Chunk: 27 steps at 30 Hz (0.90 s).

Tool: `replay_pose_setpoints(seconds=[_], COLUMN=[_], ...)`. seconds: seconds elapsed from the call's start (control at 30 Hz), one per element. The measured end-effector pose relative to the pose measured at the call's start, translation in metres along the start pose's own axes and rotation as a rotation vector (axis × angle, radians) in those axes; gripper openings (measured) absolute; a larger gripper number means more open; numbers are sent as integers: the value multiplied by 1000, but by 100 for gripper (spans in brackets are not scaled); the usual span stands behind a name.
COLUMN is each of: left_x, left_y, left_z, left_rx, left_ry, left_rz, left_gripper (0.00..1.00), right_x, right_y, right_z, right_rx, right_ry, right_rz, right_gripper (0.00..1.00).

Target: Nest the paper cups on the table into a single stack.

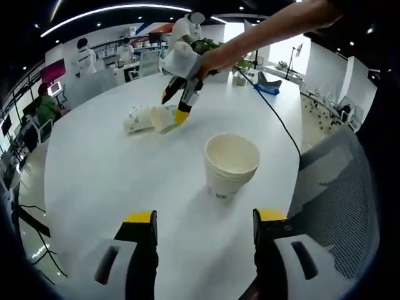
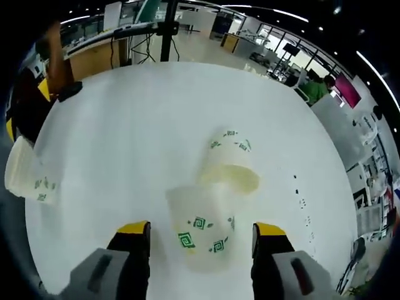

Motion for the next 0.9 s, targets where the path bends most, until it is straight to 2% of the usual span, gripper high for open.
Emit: replay_pose_setpoints(seconds=[0.23,0.4,0.73,0.9], left_x=[0,3,2,2], left_y=[0,-1,-1,-1], left_z=[-2,-3,-3,1], left_rx=[-2,-2,-1,-6], left_ry=[8,13,11,7], left_rz=[-1,3,0,-5], left_gripper=[60,60,60,60], right_x=[-5,-12,-3,8], right_y=[-8,-17,-14,4], right_z=[2,-2,-4,-1], right_rx=[12,51,60,53], right_ry=[23,34,64,61], right_rz=[19,30,51,45], right_gripper=[60,40,38,38])
Point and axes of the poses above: the point that each gripper's makers call its tool centre point, and the gripper's own axes: y roughly backward along the fingers, x roughly to its left, z roughly out of its top, the point moved 7 cm from there along y, roughly backward along the fingers, and after that the axes turned 1 degree about -x, right-handed, at the moved point
